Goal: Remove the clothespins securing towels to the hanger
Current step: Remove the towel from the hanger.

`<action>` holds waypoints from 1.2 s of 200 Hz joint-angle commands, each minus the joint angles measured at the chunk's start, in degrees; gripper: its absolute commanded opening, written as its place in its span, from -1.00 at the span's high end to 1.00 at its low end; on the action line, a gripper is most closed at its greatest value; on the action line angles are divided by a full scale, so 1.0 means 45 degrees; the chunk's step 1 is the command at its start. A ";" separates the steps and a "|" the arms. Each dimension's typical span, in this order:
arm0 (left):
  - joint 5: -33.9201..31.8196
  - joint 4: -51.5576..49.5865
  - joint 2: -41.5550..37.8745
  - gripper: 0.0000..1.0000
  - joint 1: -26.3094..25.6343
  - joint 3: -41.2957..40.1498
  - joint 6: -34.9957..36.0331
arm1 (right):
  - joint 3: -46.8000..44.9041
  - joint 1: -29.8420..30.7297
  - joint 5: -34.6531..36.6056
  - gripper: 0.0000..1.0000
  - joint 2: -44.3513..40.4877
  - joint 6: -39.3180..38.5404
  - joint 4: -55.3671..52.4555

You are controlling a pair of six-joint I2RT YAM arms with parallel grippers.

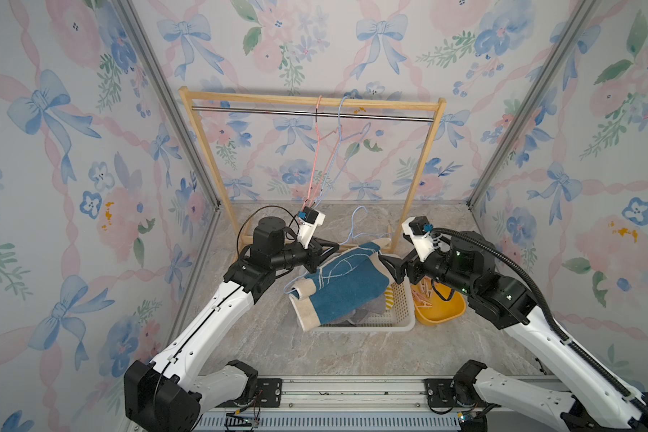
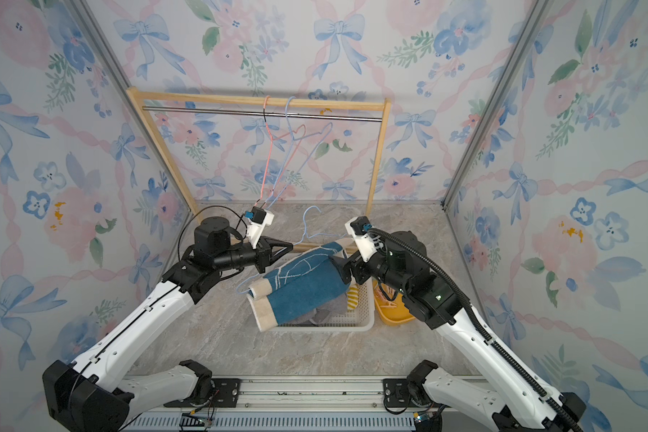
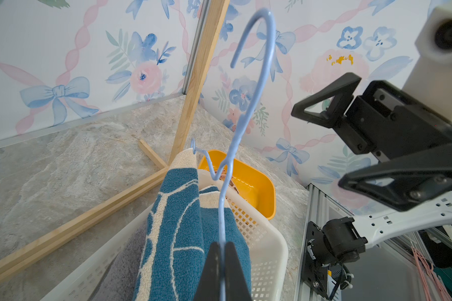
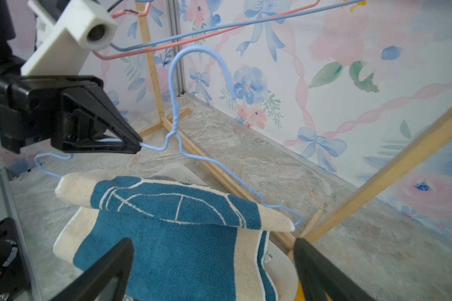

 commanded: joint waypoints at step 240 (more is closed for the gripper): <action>0.0181 0.0318 -0.0231 1.00 -0.0008 -0.0118 0.0125 | -0.3238 0.2077 0.0873 -0.17 0.3772 -0.7225 0.7303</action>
